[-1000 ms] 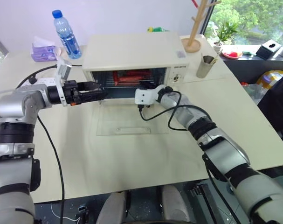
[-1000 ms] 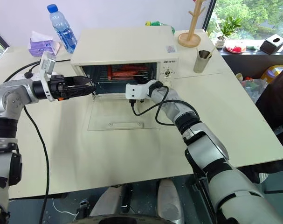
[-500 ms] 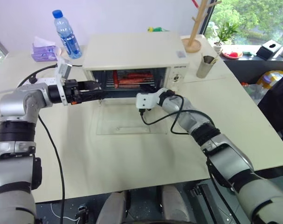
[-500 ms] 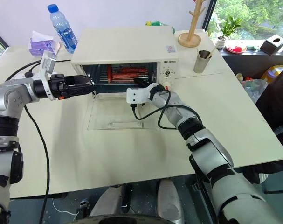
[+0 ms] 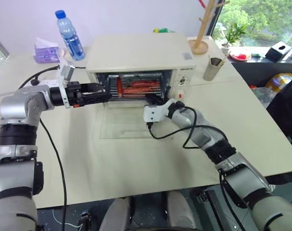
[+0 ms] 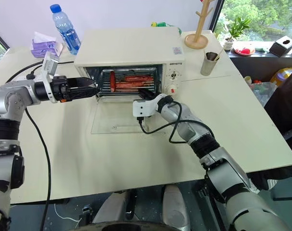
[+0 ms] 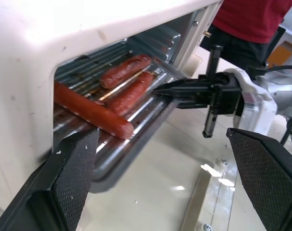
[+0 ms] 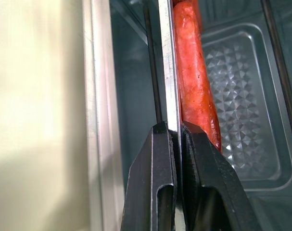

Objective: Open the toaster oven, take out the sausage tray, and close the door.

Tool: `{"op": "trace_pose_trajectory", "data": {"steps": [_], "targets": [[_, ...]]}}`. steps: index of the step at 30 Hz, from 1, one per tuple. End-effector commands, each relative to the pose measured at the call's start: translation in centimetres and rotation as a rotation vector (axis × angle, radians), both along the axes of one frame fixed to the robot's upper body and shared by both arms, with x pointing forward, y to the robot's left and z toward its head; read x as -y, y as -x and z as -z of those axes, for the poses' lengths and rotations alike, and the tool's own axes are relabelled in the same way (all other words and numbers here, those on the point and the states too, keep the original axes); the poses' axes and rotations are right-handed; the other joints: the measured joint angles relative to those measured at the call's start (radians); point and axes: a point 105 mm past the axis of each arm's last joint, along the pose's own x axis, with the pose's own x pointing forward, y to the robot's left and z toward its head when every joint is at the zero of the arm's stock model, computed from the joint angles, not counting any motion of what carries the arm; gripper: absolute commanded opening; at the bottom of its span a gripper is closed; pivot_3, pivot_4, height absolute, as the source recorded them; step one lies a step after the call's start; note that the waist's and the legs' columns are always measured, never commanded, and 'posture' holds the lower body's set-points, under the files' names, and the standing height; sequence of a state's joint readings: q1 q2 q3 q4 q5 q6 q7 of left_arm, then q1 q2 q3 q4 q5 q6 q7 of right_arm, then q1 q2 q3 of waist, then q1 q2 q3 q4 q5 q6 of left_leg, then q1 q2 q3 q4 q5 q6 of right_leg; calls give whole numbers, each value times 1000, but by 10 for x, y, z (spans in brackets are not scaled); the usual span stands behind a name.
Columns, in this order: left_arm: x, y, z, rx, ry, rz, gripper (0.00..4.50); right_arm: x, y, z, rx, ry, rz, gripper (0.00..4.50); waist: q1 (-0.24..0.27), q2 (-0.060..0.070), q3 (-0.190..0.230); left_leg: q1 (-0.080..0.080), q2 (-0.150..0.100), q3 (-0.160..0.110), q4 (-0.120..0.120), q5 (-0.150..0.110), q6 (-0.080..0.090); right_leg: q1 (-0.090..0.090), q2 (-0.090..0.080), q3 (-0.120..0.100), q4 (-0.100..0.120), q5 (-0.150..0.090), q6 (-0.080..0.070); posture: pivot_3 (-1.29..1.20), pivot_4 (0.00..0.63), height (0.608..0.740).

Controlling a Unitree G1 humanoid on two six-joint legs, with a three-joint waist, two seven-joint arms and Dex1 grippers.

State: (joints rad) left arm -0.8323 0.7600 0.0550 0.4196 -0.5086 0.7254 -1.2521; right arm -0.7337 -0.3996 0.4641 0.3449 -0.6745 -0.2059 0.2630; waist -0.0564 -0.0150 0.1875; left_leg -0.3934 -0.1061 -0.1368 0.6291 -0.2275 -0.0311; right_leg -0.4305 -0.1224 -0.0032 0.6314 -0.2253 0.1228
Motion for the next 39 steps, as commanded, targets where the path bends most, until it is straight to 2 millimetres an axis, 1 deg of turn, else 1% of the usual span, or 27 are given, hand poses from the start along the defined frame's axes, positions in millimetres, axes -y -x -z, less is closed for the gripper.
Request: {"op": "trace_pose_trajectory", "data": {"steps": [1,10,17,25,30,33,39], "targets": [[0,0,-15,58,-5,6,4500,3,10,-18,45,-56,-22,14,8,0,0,0,0,0,0,0,0,0,0,0,0,0,0,0,150,739],[-1,2,-14,51,-6,15,4500,11,31,-25,104,-41,-62,14,15,0,0,0,0,0,0,0,0,0,0,0,0,0,0,0,150,739],[-1,3,-12,45,-7,21,4500,17,39,-27,134,-32,-83,14,20,-1,0,0,0,0,0,0,0,1,0,0,0,0,0,0,150,739],[-2,11,-14,35,-8,40,4500,27,53,-32,170,-30,-114,14,29,-1,1,0,0,1,0,-1,1,1,0,0,-1,0,0,0,150,739],[0,18,-18,51,-19,74,4500,34,62,-32,184,-17,-144,14,42,-1,1,0,0,1,0,-2,3,1,0,0,-1,0,0,0,150,739],[0,22,-20,55,-22,87,4500,37,66,-34,193,-13,-154,14,40,-1,1,0,0,1,1,-3,4,1,0,0,-1,0,0,0,150,739],[-2,25,-18,56,-37,84,4500,37,74,-39,210,-25,-190,14,38,-1,1,1,1,1,1,-3,5,2,0,0,-1,0,0,0,150,739]]}}
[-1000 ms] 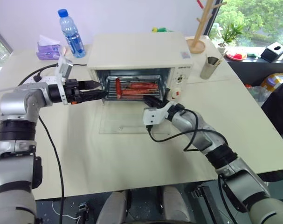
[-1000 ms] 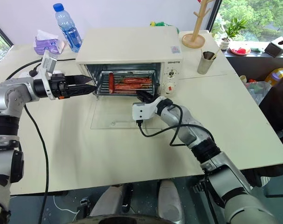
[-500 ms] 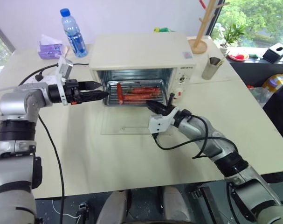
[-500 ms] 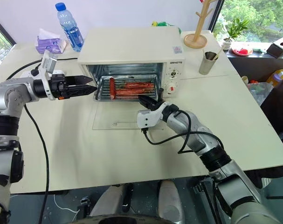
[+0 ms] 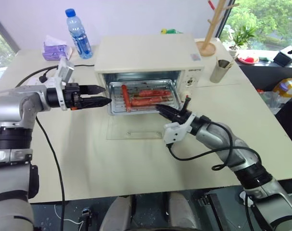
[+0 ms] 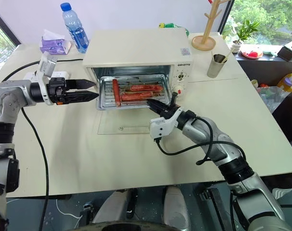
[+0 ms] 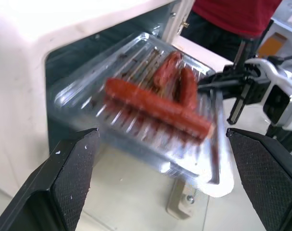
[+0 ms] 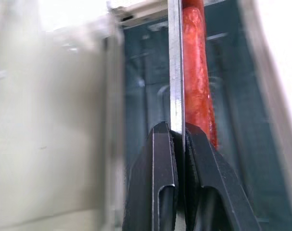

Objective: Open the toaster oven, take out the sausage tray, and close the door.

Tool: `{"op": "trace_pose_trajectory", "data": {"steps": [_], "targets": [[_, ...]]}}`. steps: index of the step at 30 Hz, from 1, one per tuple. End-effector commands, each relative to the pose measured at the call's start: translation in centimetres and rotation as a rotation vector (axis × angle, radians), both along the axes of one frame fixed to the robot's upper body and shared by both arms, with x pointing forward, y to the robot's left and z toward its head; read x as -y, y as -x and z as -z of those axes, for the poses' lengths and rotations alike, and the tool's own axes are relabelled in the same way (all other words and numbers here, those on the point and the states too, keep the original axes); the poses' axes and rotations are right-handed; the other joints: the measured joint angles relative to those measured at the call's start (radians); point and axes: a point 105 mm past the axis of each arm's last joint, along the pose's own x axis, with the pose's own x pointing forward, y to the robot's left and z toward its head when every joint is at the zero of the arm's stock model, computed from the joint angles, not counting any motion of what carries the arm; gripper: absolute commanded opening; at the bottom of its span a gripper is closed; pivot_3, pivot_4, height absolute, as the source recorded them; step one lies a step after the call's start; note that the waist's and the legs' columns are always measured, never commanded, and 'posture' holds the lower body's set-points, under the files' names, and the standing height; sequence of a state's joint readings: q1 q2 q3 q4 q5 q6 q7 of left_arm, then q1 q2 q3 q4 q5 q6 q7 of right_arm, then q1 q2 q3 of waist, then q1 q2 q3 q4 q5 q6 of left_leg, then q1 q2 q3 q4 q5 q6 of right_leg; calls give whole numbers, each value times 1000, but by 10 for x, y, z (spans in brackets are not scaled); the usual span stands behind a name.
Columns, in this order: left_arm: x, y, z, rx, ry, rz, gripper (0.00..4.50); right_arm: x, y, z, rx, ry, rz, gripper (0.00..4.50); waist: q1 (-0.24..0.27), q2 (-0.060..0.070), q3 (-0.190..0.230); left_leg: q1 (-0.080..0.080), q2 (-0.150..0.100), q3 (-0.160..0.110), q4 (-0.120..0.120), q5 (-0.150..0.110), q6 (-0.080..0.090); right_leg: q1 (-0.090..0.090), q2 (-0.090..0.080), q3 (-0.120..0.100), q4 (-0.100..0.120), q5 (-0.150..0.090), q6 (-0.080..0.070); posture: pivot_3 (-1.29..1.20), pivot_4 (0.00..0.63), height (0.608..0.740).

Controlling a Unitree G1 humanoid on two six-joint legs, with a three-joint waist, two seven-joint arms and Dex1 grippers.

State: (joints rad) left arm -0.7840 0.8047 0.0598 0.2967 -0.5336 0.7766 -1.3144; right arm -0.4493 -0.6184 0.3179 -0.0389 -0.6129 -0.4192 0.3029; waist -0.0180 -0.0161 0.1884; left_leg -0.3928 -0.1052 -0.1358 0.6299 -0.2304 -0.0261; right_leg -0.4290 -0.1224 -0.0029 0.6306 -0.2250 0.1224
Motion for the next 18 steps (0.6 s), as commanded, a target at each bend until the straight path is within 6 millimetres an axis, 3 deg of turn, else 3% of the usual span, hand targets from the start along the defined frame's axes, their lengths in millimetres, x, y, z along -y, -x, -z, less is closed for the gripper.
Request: {"op": "trace_pose_trajectory", "data": {"steps": [1,8,12,18], "targets": [[-6,8,-12,50,-5,2,4500,1,9,-26,83,-45,-33,14,0,0,0,0,0,0,0,0,0,0,0,0,0,0,0,0,150,739],[-25,29,-13,7,5,-40,4500,10,13,-19,53,-17,-53,14,-3,0,0,0,2,0,0,0,0,0,0,0,0,0,0,0,150,739],[-37,47,-2,-105,60,-93,4500,11,19,-17,37,0,-90,14,-3,0,0,1,3,0,-1,0,1,0,0,0,0,0,0,0,150,739],[-26,67,16,-268,201,-123,4500,8,29,-13,25,29,-169,14,4,0,0,1,3,0,0,0,1,1,1,0,0,0,0,0,150,739]]}}
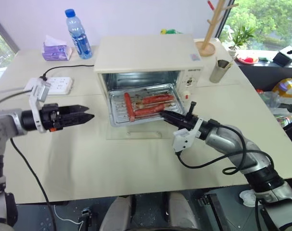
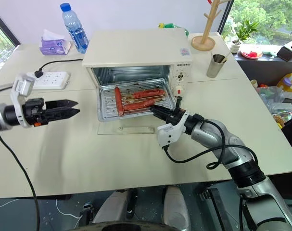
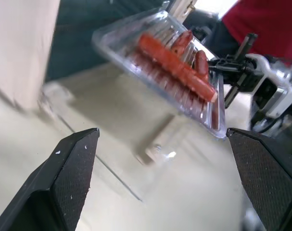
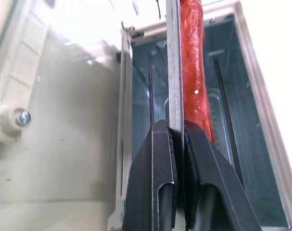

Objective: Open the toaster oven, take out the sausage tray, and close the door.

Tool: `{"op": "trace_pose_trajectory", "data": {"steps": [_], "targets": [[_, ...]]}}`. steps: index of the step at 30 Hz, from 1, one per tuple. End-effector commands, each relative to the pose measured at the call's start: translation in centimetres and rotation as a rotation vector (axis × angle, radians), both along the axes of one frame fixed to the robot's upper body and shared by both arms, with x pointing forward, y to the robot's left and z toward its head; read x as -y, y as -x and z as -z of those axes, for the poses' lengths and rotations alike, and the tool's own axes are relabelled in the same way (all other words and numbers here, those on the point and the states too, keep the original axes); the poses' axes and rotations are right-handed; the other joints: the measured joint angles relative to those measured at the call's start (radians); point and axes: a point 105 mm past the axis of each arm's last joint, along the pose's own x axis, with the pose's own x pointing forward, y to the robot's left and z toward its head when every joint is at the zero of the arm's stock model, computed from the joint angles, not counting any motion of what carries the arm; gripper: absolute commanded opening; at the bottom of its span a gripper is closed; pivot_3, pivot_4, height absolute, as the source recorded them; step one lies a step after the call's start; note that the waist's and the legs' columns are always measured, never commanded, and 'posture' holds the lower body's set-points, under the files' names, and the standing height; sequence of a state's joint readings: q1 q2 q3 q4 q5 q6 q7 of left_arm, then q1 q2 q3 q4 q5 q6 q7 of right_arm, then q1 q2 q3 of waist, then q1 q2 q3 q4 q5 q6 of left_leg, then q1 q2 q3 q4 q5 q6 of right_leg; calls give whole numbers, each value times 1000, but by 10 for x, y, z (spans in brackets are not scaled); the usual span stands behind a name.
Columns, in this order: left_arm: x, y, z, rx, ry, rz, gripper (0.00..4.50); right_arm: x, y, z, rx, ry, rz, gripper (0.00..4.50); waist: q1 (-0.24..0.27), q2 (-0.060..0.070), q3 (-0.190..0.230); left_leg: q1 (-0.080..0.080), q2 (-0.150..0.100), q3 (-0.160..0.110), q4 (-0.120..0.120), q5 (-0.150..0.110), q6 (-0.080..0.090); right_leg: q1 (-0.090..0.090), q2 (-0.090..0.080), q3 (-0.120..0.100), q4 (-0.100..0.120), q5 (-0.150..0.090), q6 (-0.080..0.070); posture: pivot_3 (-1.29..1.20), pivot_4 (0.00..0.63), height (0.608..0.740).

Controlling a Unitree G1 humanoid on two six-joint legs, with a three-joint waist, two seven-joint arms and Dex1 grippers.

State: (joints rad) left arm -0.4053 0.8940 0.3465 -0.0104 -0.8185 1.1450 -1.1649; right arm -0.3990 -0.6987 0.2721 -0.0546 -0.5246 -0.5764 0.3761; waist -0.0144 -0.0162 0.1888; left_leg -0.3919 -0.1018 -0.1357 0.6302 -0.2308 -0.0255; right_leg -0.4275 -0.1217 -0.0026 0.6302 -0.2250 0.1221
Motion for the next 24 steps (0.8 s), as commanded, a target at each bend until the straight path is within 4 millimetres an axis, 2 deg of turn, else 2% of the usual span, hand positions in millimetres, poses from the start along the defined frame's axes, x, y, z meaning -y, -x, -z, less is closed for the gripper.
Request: {"op": "trace_pose_trajectory", "data": {"steps": [1,3,11,18,24], "targets": [[12,9,-3,-41,106,-20,4500,-5,12,-17,50,-24,-87,14,1,0,0,0,0,0,0,0,0,0,0,0,0,0,0,0,150,739],[20,12,8,-110,166,-38,4500,-7,17,-17,50,-18,-124,14,-1,0,0,1,0,0,0,0,0,1,0,0,0,0,-1,0,150,739],[32,11,28,-284,302,-103,4500,-6,20,-16,44,-9,-143,14,-2,-1,0,2,2,0,0,0,-1,1,2,0,0,1,-2,0,150,739],[50,11,35,-349,327,-68,4500,-7,24,-16,43,-8,-149,14,1,-1,0,2,2,1,0,0,-1,1,2,1,0,1,-2,0,150,739],[56,10,36,-382,336,-53,4500,-8,27,-13,41,-1,-152,14,1,-2,0,2,2,1,0,1,-1,1,2,1,0,1,-2,0,150,739]]}}
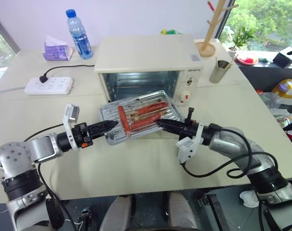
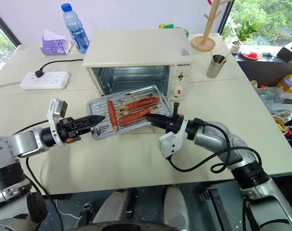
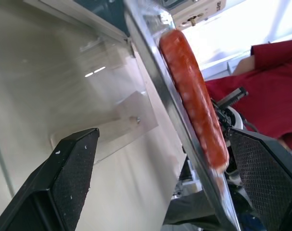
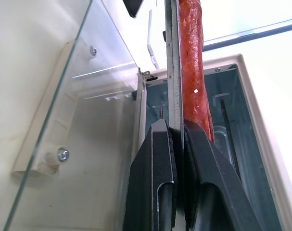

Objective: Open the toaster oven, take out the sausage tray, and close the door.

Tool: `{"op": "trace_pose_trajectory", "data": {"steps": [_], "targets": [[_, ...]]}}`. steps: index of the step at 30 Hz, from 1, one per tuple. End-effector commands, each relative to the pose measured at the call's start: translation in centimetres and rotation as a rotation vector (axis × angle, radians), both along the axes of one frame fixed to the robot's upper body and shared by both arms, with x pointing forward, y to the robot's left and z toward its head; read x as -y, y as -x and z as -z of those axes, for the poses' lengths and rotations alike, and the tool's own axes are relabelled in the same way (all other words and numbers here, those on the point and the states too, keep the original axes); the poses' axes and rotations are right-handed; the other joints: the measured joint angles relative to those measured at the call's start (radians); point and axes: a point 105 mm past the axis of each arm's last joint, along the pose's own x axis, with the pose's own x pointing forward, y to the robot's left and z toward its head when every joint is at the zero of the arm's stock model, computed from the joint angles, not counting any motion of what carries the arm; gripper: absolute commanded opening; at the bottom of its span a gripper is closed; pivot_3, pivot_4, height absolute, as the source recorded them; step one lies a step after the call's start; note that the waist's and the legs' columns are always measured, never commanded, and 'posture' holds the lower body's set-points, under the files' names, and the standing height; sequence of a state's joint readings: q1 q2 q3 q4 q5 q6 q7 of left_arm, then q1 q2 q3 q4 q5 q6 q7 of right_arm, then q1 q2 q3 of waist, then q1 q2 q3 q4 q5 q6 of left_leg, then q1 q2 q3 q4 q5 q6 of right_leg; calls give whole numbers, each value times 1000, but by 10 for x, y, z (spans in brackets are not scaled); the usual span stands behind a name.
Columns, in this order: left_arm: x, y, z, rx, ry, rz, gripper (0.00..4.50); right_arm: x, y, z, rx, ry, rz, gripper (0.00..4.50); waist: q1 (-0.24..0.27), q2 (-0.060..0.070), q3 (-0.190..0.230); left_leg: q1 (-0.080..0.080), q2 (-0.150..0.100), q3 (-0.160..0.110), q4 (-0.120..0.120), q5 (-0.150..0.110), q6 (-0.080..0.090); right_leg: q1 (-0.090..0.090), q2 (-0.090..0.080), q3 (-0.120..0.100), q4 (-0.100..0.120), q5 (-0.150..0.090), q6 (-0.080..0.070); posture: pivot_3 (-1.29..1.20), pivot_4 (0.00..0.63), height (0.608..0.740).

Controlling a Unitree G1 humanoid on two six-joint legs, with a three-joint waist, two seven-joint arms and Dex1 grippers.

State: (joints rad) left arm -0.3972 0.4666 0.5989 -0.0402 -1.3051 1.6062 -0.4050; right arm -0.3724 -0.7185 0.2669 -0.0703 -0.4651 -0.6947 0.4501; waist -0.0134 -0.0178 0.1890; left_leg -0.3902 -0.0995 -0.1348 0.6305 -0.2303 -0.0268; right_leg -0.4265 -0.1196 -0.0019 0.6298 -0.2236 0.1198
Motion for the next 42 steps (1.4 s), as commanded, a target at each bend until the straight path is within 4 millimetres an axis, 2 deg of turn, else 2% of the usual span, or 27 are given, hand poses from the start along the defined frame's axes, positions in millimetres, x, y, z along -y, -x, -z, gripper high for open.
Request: {"op": "trace_pose_trajectory", "data": {"steps": [1,2,5,7,11,13,23,27,28,29,30,34,38,42], "targets": [[5,3,-5,5,22,37,4500,-3,7,-18,67,-42,-29,14,-1,0,0,0,0,0,0,0,0,0,0,0,0,0,0,0,150,739],[6,2,-5,-1,28,38,4500,-3,7,-18,68,-42,-28,14,-1,0,0,0,0,0,0,0,0,0,0,0,0,0,0,0,150,739],[10,3,1,-23,-11,40,3739,-3,6,-19,72,-44,-23,0,0,0,0,0,0,0,0,0,0,0,0,0,0,0,0,0,150,739],[12,4,3,-32,-7,48,2891,-3,7,-19,74,-45,-21,0,0,0,0,0,0,0,0,0,0,0,0,0,0,0,0,0,150,739],[14,5,3,-36,7,49,803,-3,6,-20,78,-46,-14,0,1,0,0,0,0,0,0,0,0,0,0,1,0,0,0,0,150,739],[15,4,3,-37,12,46,23,-3,6,-20,79,-46,-11,0,1,0,0,0,0,1,0,0,0,0,0,1,0,0,0,0,150,739],[16,2,3,-90,81,18,23,0,6,-20,73,-33,-3,0,1,0,0,0,0,1,0,0,0,0,0,1,0,0,0,0,150,739],[10,1,7,-144,118,-45,23,3,9,-16,14,-19,-4,0,2,0,0,0,0,1,0,0,0,0,0,1,0,0,0,0,150,739],[10,2,9,-157,126,-55,0,4,10,-15,-1,-15,-6,743,2,0,0,0,0,1,0,0,0,0,0,1,0,0,0,0,150,739],[9,3,10,-167,132,-64,0,4,11,-14,-13,-11,-10,1002,2,0,0,0,0,1,0,0,0,0,0,1,0,0,0,0,150,739],[9,4,11,-178,140,-77,0,4,12,-13,-23,0,-15,1607,1,0,0,0,0,1,0,0,0,0,0,1,0,0,-1,0,150,739],[8,7,18,-196,168,-122,0,2,21,-11,-68,-6,-50,3306,3,0,0,0,0,1,0,0,0,0,0,2,-1,-2,-4,0,150,739],[4,16,22,-189,213,-183,0,7,35,-14,-140,-24,-98,3306,6,0,0,0,0,1,0,0,0,0,0,2,-2,-2,-4,0,150,739],[-8,28,27,-181,267,-283,0,34,20,-22,-301,-139,32,3306,5,0,0,0,1,2,0,0,1,1,0,2,-3,-2,-4,0,150,739]]}}
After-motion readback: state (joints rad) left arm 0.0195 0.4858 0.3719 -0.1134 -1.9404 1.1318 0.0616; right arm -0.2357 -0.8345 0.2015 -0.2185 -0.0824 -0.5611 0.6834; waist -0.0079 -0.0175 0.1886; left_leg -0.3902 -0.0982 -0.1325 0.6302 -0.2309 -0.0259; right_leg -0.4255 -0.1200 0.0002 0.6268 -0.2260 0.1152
